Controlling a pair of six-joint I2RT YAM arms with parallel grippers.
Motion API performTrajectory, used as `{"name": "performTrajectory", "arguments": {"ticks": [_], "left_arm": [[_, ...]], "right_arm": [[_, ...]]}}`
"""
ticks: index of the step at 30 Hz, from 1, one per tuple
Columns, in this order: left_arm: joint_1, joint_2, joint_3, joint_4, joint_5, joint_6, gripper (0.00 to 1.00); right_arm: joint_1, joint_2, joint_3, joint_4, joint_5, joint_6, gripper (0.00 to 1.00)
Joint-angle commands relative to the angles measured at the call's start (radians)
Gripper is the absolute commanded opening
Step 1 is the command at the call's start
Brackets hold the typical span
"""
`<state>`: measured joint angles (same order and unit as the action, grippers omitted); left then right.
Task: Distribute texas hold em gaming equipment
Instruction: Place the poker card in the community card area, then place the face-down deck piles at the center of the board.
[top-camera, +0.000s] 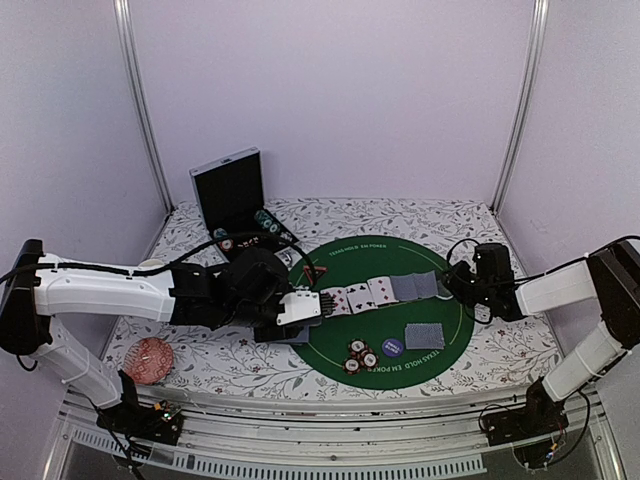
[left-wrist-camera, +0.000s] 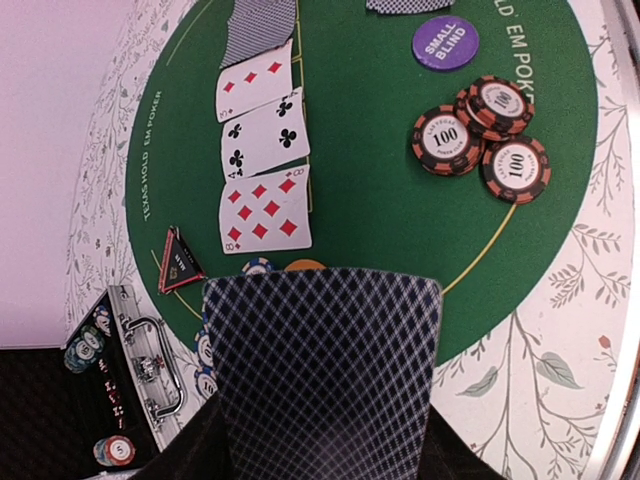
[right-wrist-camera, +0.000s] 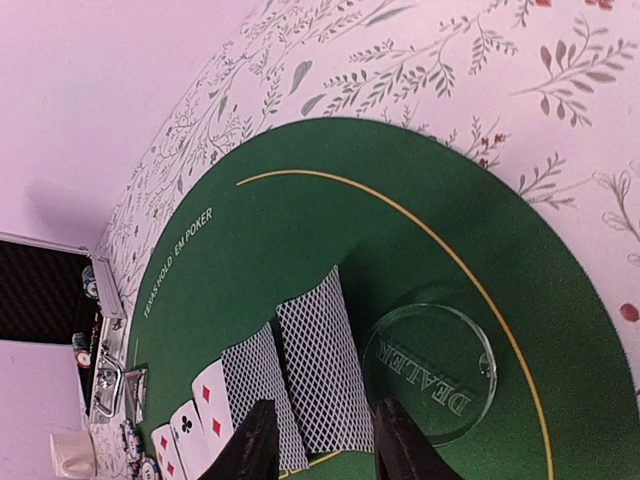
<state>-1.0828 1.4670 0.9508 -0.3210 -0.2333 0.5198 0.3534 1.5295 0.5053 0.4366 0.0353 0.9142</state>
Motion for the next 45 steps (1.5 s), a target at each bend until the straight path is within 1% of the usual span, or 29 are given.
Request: {"name": "performTrajectory", "arguments": {"ticks": [1, 6, 9, 13, 15, 21, 24, 28, 32, 33, 35, 36, 39, 42, 45], "left_arm": [[0.005, 0.013, 0.017, -0.014, 0.032, -0.009, 0.51], [-0.002, 0.015, 0.009, -0.03, 0.088, -0.002, 0.52], [-0.01, 0.013, -0.007, -0.042, 0.145, 0.014, 0.52], [-0.029, 0.003, -0.048, -0.076, 0.23, 0.056, 0.52], [-0.036, -0.011, -0.074, -0.084, 0.255, 0.073, 0.53], [-0.043, -0.018, -0.13, -0.115, 0.315, 0.111, 0.53], [-0.045, 0.022, -0.143, -0.117, 0.313, 0.121, 0.53], [-0.044, 0.061, -0.131, -0.13, 0.25, 0.112, 0.52], [-0.028, 0.006, -0.166, -0.129, 0.188, 0.118, 0.53], [-0.01, -0.023, -0.183, -0.113, 0.149, 0.118, 0.53], [0.045, -0.078, -0.191, -0.072, 0.092, 0.101, 0.59], [0.079, -0.099, -0.182, -0.054, 0.08, 0.085, 0.61], [0.19, -0.134, -0.14, -0.031, 0.099, 0.025, 0.61], [0.266, -0.123, -0.127, -0.028, 0.094, -0.022, 0.61], [0.324, -0.063, -0.12, -0.037, 0.066, -0.053, 0.61]], "right_arm": [[0.004, -0.076, -0.011, -0.052, 0.069, -0.037, 0.39], [0.004, -0.172, -0.013, -0.075, 0.086, -0.101, 0.47], [0.005, -0.235, 0.006, -0.096, 0.055, -0.194, 0.5], [0.004, -0.295, 0.051, -0.168, -0.001, -0.334, 0.52], [0.005, -0.323, 0.054, -0.186, -0.03, -0.378, 0.52], [0.004, -0.377, 0.045, -0.226, -0.068, -0.437, 0.52], [0.005, -0.388, 0.039, -0.233, -0.081, -0.439, 0.53], [0.004, -0.392, 0.041, -0.234, -0.113, -0.443, 0.53], [0.004, -0.406, 0.048, -0.25, -0.123, -0.464, 0.53], [0.004, -0.411, 0.048, -0.254, -0.126, -0.47, 0.53], [0.004, -0.422, 0.048, -0.258, -0.127, -0.476, 0.53], [0.004, -0.429, 0.047, -0.261, -0.126, -0.479, 0.53], [0.005, -0.448, 0.044, -0.27, -0.121, -0.49, 0.53], [0.004, -0.472, 0.039, -0.277, -0.111, -0.498, 0.53], [0.005, -0.492, 0.039, -0.288, -0.105, -0.506, 0.53]]}}
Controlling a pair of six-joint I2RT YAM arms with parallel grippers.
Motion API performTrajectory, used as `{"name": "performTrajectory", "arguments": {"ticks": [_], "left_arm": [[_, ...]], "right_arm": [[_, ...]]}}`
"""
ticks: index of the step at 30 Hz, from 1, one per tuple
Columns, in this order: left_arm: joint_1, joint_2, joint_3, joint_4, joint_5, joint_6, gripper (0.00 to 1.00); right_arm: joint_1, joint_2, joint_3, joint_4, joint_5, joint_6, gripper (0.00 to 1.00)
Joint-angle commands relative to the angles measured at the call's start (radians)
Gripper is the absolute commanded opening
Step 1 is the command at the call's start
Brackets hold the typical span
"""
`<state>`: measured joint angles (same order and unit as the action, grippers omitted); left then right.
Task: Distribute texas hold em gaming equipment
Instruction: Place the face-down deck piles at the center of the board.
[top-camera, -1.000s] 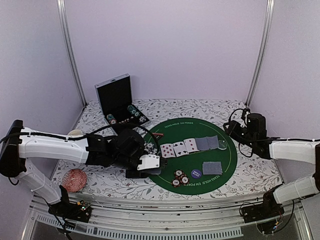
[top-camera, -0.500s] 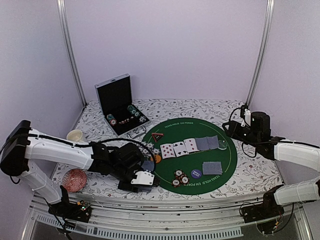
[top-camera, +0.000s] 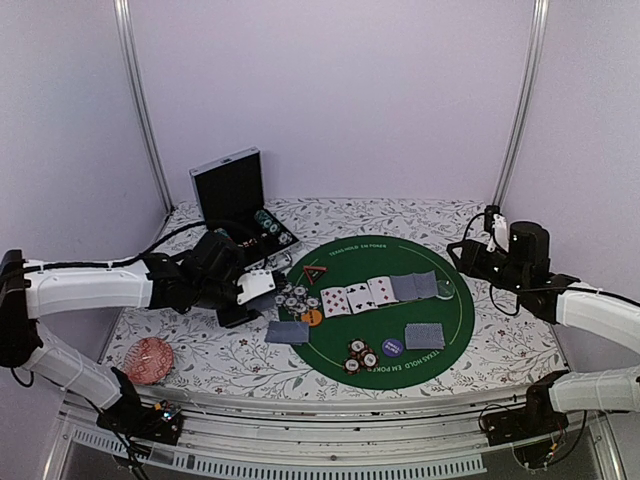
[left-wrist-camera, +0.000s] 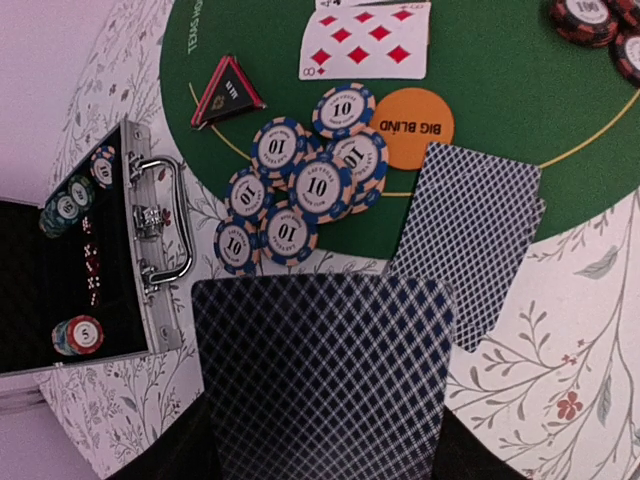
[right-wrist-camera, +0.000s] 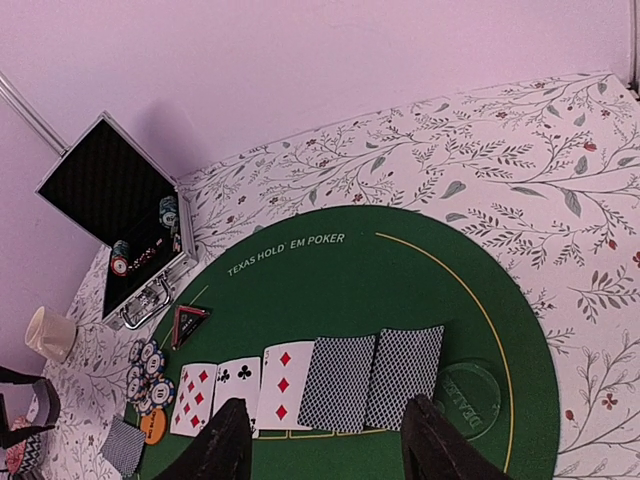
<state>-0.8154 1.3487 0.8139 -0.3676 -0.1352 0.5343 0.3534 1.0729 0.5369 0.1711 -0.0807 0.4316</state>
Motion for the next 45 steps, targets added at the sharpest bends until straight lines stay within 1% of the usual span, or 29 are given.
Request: {"name": "performTrajectory", "arguments": {"ticks": [1, 5, 7, 10, 14, 19, 20, 21, 22, 24, 25, 27, 29, 32, 33, 34, 35, 36, 38, 40, 42, 45], "left_arm": [[0.085, 0.079, 0.033, 0.0, -0.034, -0.085, 0.61], [0.228, 0.184, 0.093, -0.02, -0.039, -0.142, 0.56], [0.268, 0.228, 0.12, -0.034, -0.036, -0.163, 0.55], [0.297, 0.274, 0.131, -0.044, -0.026, -0.176, 0.55], [0.307, 0.331, 0.142, -0.069, 0.04, -0.189, 0.6], [0.311, 0.392, 0.165, -0.097, 0.04, -0.2, 0.64], [0.313, 0.396, 0.168, -0.1, 0.045, -0.201, 0.67], [0.315, 0.395, 0.172, -0.102, 0.049, -0.201, 0.73], [0.315, 0.387, 0.172, -0.102, 0.057, -0.199, 0.79], [0.315, 0.364, 0.172, -0.102, 0.088, -0.188, 0.95], [0.313, 0.351, 0.17, -0.101, 0.103, -0.181, 0.98], [0.308, 0.314, 0.162, -0.088, 0.117, -0.168, 0.98], [0.297, 0.27, 0.157, -0.067, 0.101, -0.157, 0.98], [0.291, 0.177, 0.152, -0.023, 0.113, -0.157, 0.98], [0.291, 0.144, 0.149, -0.004, 0.12, -0.16, 0.98], [0.292, 0.107, 0.143, 0.021, 0.119, -0.163, 0.98], [0.294, 0.07, 0.135, 0.059, 0.114, -0.169, 0.98], [0.298, 0.033, 0.125, 0.09, 0.106, -0.175, 0.98], [0.316, -0.042, 0.095, 0.177, 0.069, -0.198, 0.98], [0.354, -0.115, 0.06, 0.301, 0.007, -0.243, 0.98], [0.42, -0.185, 0.016, 0.439, -0.036, -0.313, 0.98], [0.58, -0.252, -0.057, 0.615, -0.064, -0.483, 0.98]], "right_arm": [[0.004, -0.042, 0.007, -0.028, 0.014, -0.027, 0.53], [0.004, -0.071, 0.006, -0.046, 0.021, -0.039, 0.53], [0.004, -0.087, 0.005, -0.06, 0.029, -0.049, 0.53], [0.005, -0.111, -0.002, -0.078, 0.045, -0.059, 0.54], [0.003, -0.135, -0.013, -0.081, 0.06, -0.068, 0.55], [0.003, -0.147, -0.02, -0.085, 0.059, -0.071, 0.55], [0.002, -0.149, -0.022, -0.087, 0.059, -0.074, 0.55], [0.003, -0.152, -0.02, -0.091, 0.061, -0.077, 0.55], [0.003, -0.154, -0.021, -0.091, 0.062, -0.078, 0.55], [0.001, -0.161, -0.021, -0.096, 0.065, -0.082, 0.55], [0.001, -0.163, -0.022, -0.096, 0.066, -0.082, 0.56], [0.001, -0.17, -0.022, -0.098, 0.065, -0.082, 0.56], [-0.003, -0.176, -0.022, -0.099, 0.064, -0.085, 0.59], [-0.016, -0.182, -0.018, -0.097, 0.058, -0.089, 0.66], [-0.023, -0.183, -0.015, -0.096, 0.059, -0.089, 0.72], [-0.029, -0.182, -0.012, -0.095, 0.062, -0.09, 0.81], [-0.038, -0.182, -0.009, -0.09, 0.064, -0.088, 0.94], [-0.05, -0.183, -0.005, -0.083, 0.065, -0.09, 1.0], [-0.068, -0.178, 0.001, -0.063, 0.063, -0.097, 0.99], [-0.088, -0.168, 0.005, -0.032, 0.063, -0.126, 0.99], [-0.117, -0.152, 0.005, 0.01, 0.062, -0.156, 0.99], [-0.184, -0.12, -0.009, 0.116, 0.022, -0.197, 0.99]]}}
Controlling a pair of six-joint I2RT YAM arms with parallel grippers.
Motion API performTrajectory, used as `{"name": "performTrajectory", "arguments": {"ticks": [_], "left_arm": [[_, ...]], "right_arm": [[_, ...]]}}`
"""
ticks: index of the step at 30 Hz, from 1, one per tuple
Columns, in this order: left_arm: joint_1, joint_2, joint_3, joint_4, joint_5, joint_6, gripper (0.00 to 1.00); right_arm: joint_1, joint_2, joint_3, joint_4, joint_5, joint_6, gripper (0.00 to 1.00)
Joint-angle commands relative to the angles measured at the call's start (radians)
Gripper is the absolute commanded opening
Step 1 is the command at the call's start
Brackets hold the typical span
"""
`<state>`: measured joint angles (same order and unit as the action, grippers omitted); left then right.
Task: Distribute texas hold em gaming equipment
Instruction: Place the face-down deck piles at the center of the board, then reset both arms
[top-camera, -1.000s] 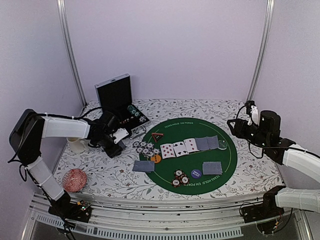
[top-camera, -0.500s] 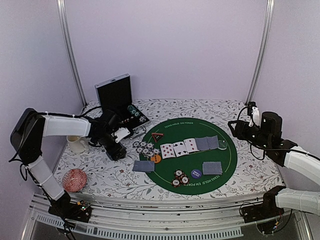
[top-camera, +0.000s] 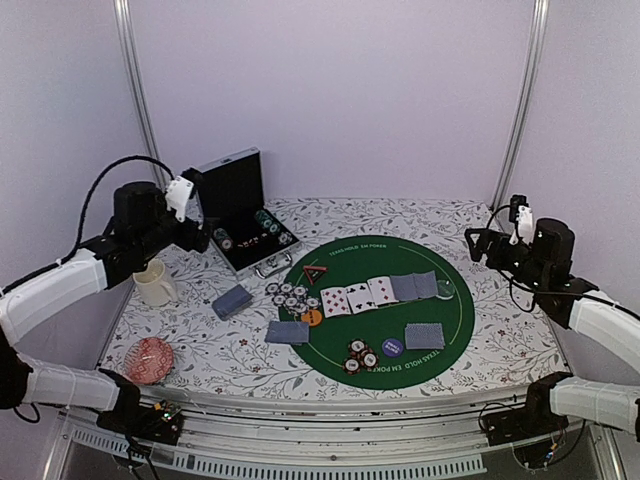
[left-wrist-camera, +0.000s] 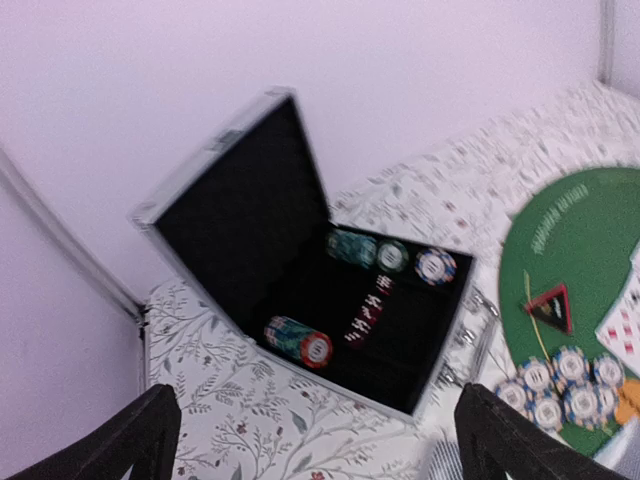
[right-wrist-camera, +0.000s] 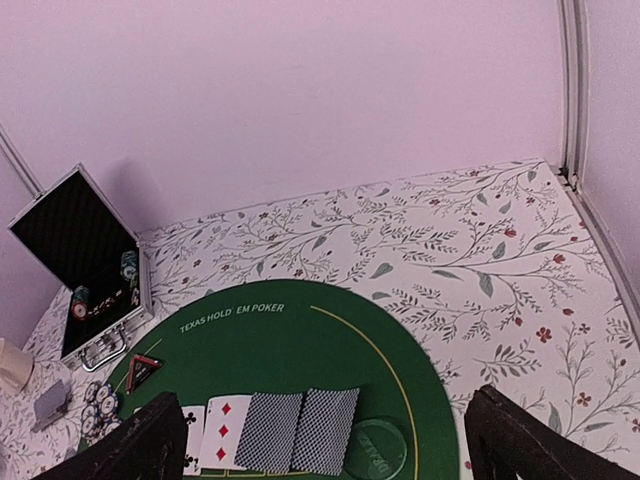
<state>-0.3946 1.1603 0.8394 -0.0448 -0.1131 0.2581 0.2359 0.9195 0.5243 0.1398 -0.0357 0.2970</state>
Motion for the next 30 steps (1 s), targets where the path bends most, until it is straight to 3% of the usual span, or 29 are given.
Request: {"name": "performTrajectory", "arguments": {"ticks": [1, 5, 12, 14, 18, 23, 24, 27, 30], "left_arm": [[0.202, -0.067, -0.103, 0.335, -0.116, -0.252, 0.98], [0.271, -0.041, -0.207, 0.509, -0.336, -0.36, 0.98], [0.277, 0.022, -0.502, 0.956, -0.515, -0.299, 0.98], [0.28, 0.072, -0.548, 1.056, -0.546, -0.288, 0.98], [0.278, 0.164, -0.59, 1.129, -0.505, -0.297, 0.98], [0.287, 0.286, -0.673, 1.396, -0.415, -0.273, 0.98], [0.289, 0.317, -0.67, 1.459, -0.394, -0.252, 0.98], [0.293, 0.325, -0.628, 1.353, -0.289, -0.243, 0.98], [0.301, 0.426, -0.646, 1.52, -0.235, -0.194, 0.98]], "right_arm": [[-0.098, 0.048, -0.007, 0.192, -0.043, -0.074, 0.99], [-0.234, 0.143, -0.073, 0.419, -0.096, -0.065, 0.99], [-0.372, 0.35, -0.205, 0.755, -0.062, -0.037, 0.99], [-0.411, 0.375, -0.198, 0.782, -0.125, -0.017, 0.99], [-0.418, 0.348, -0.224, 0.817, -0.176, -0.066, 0.99], [-0.418, 0.348, -0.35, 1.007, -0.043, -0.14, 0.99], [-0.417, 0.385, -0.365, 1.065, -0.06, -0.141, 0.99], [-0.417, 0.515, -0.37, 1.23, -0.156, -0.153, 0.99], [-0.417, 0.523, -0.34, 1.176, -0.211, -0.181, 0.99]]}}
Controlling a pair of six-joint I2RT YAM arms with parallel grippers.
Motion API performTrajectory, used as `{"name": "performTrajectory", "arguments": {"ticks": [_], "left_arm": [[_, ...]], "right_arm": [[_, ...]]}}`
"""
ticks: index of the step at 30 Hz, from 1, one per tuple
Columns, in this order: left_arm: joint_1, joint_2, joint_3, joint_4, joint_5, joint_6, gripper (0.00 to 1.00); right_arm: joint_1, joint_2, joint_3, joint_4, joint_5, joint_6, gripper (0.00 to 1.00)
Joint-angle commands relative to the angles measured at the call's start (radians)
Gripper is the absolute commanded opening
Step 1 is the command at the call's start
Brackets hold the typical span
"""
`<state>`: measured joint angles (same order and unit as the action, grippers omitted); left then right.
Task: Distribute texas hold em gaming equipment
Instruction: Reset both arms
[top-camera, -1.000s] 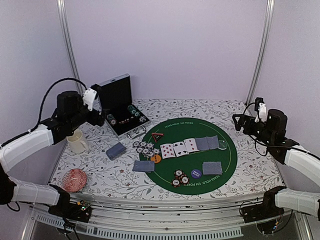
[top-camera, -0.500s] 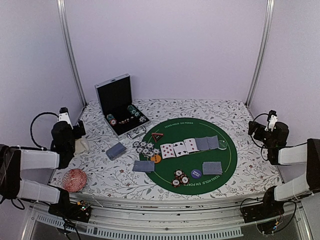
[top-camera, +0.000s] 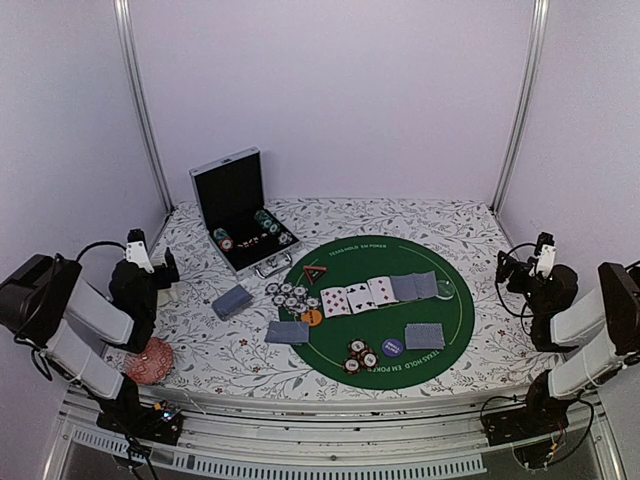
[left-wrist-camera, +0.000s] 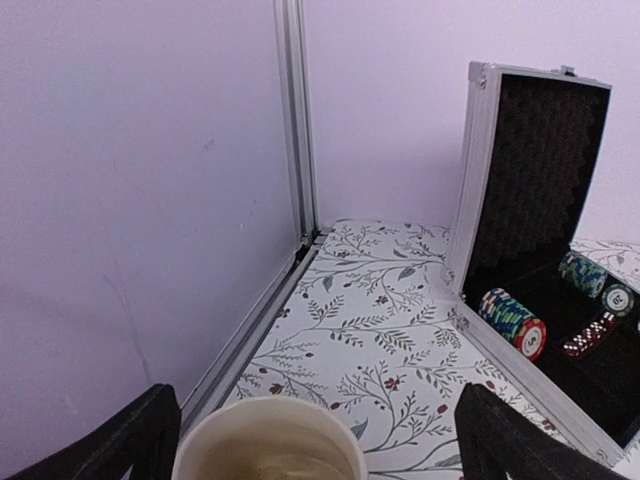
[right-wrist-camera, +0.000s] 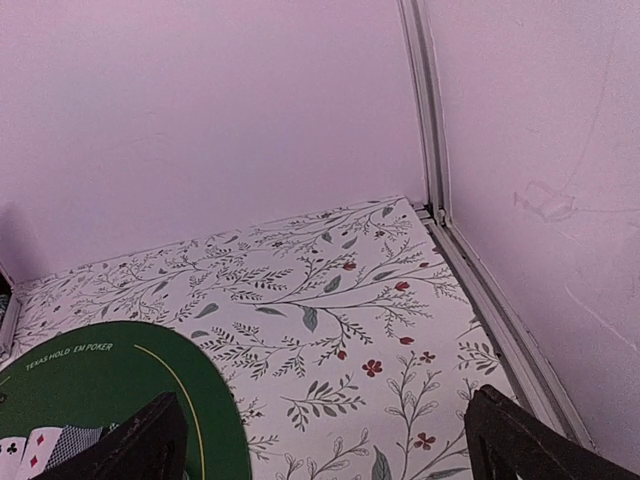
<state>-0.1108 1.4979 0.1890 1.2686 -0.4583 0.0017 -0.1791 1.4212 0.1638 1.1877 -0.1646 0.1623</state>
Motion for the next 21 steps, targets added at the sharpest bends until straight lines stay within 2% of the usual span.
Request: {"name": "performTrajectory", "arguments": {"ticks": [1, 2, 5, 7, 11, 21], "left_arm": [[0.012, 0.074, 0.02, 0.145, 0.11, 0.05, 0.98], [0.021, 0.047, 0.034, 0.066, 0.128, 0.022, 0.98], [0.036, 0.064, 0.036, 0.095, 0.137, 0.028, 0.98], [0.036, 0.053, 0.042, 0.065, 0.137, 0.022, 0.98], [0.036, 0.059, 0.039, 0.079, 0.137, 0.025, 0.98], [0.036, 0.062, 0.039, 0.086, 0.138, 0.026, 0.98]], "right_arm": [[-0.003, 0.03, 0.031, 0.117, -0.122, -0.049, 0.99], [0.002, 0.049, 0.043, 0.119, -0.172, -0.073, 0.99], [0.063, 0.135, 0.053, 0.195, -0.186, -0.154, 0.99], [0.066, 0.118, 0.073, 0.115, -0.15, -0.189, 0.99], [0.065, 0.119, 0.057, 0.149, -0.101, -0.168, 0.99], [0.066, 0.121, 0.069, 0.132, -0.128, -0.173, 0.99]]}}
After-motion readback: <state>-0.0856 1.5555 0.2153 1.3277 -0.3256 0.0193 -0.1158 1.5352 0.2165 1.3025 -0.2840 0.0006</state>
